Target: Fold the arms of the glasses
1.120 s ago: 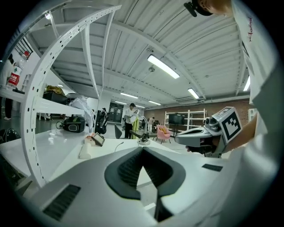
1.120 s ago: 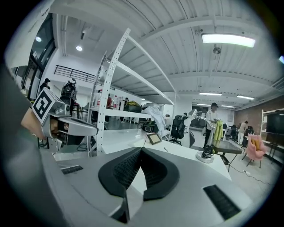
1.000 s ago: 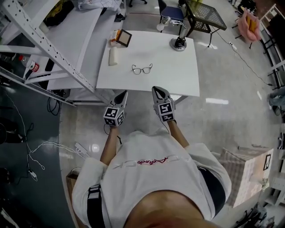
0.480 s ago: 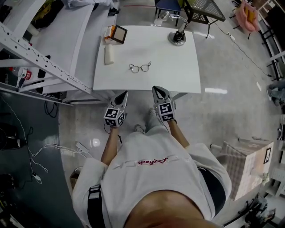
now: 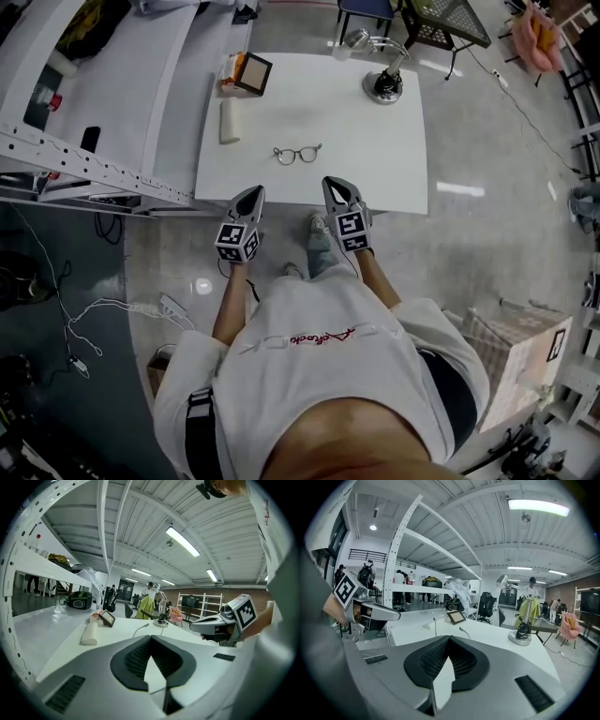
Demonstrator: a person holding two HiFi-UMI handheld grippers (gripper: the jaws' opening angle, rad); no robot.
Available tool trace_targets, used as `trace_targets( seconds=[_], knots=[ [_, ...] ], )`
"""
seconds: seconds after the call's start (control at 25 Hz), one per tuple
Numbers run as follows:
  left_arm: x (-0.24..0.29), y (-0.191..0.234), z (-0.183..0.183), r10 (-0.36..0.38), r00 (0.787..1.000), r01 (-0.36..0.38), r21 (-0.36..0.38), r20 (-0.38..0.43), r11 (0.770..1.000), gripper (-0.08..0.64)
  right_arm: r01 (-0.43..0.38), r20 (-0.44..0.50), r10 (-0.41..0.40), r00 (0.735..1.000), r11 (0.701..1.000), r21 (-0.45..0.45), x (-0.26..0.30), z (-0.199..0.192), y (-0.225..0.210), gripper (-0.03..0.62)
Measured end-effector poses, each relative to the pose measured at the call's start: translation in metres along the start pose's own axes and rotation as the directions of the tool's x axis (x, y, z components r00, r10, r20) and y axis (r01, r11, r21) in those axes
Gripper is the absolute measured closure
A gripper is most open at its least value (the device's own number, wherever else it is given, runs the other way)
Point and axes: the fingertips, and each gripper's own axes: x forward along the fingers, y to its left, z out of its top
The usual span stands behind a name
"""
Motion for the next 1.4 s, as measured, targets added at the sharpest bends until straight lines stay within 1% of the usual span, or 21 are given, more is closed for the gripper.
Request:
trace_targets(
  seconds=[0.28,0.44,0.56,0.8,0.96,1.12,1.24,1.4],
  knots=[
    [0.033,0.028,0.020,0.075,0.997,-0.075,-0.013,0.001,0.997,0.535,-0.030,0.012,0.030,0.999,0.999,-0.012,0.037,0.018,-0.043,0.575],
    [0.042,0.048,0.033,0.139,0.990,-0.138,-0.021,0.017,0.990,0.535,-0.044,0.030,0.044,0.999,0.999,-0.024,0.053,0.031,-0.069,0.575],
    [0.052,0.057,0.043,0.170,0.985,-0.169,-0.018,0.022,0.985,0.535,-0.057,0.042,0.058,0.997,0.998,-0.030,0.065,0.038,-0.085,0.575],
    [0.067,0.068,0.053,0.218,0.976,-0.218,-0.006,0.025,0.976,0.535,-0.103,0.044,0.104,0.994,0.994,-0.027,0.087,0.042,-0.100,0.575],
    [0.070,0.078,0.051,0.232,0.973,-0.232,-0.006,0.011,0.973,0.535,-0.119,0.036,0.119,0.992,0.993,-0.015,0.102,0.040,-0.103,0.575],
    [0.069,0.089,0.037,0.244,0.970,-0.244,-0.027,-0.016,0.969,0.535,-0.122,0.015,0.122,0.992,0.993,0.004,0.108,0.031,-0.099,0.575],
    [0.073,0.094,0.030,0.222,0.974,-0.223,-0.039,-0.034,0.974,0.535,-0.107,-0.020,0.107,0.994,0.994,0.010,0.111,0.023,-0.099,0.575],
    [0.078,0.095,0.026,0.171,0.983,-0.173,-0.031,-0.065,0.984,0.535,-0.078,-0.048,0.080,0.996,0.996,0.051,0.106,0.015,-0.096,0.575]
  ],
)
